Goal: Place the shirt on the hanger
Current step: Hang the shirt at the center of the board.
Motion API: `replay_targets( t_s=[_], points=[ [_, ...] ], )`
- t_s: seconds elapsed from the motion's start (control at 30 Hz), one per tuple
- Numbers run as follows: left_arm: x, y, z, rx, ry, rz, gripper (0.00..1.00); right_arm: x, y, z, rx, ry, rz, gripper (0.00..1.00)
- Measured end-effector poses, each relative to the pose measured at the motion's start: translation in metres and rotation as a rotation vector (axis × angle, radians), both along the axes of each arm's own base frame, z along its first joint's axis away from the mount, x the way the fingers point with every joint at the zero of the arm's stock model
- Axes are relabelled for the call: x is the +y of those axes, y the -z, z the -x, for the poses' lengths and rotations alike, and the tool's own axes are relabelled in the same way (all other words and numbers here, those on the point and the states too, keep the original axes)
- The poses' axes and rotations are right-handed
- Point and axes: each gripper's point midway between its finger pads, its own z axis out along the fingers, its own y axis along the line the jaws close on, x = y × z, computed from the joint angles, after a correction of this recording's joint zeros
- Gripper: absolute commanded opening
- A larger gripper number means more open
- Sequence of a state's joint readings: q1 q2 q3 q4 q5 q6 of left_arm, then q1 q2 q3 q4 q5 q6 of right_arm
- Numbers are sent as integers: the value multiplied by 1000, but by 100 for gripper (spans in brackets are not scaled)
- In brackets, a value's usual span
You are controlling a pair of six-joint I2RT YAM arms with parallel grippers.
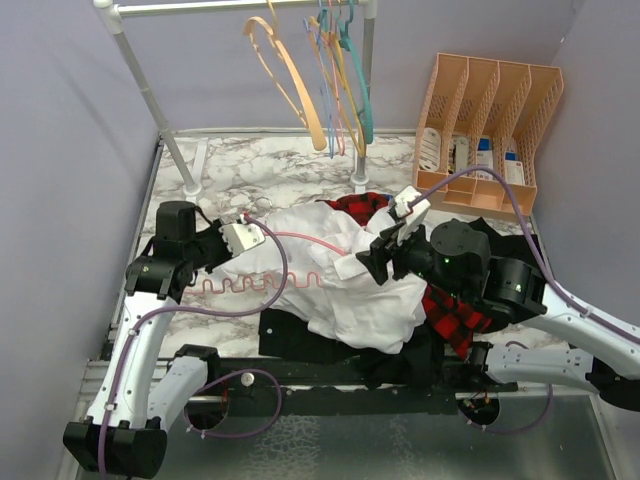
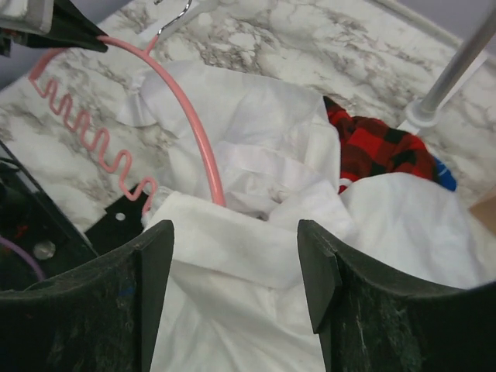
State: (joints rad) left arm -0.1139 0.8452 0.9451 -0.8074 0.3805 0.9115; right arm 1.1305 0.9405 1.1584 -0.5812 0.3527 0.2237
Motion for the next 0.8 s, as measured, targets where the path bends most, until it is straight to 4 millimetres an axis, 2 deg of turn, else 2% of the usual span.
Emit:
replay_targets(
  t_s=[0.2, 0.33, 0.4, 0.5, 0.63, 0.73, 0.8],
  points=[
    [-12, 8, 3, -1, 62, -4, 0, -1, 11, -7, -166, -102, 220, 58],
    [-15, 11, 4, 5, 78, -6, 0, -4, 25, -4, -305, -223, 367, 53],
    [-16, 11, 4, 5, 80, -3, 0, -4, 22, -2, -371, -272, 404, 53],
    [-17, 10, 4, -2, 85, 2, 0, 4, 8, 3, -473, -365, 417, 57],
    [-21, 9, 6, -1, 104, 13, 0, 25, -7, 15, -546, -528, 439, 61],
    [-25, 8, 10, 9, 126, 25, 0, 39, -6, 25, -552, -636, 446, 60],
    [-29, 7, 13, 14, 145, 31, 0, 44, 4, 33, -531, -709, 457, 56]
  ],
)
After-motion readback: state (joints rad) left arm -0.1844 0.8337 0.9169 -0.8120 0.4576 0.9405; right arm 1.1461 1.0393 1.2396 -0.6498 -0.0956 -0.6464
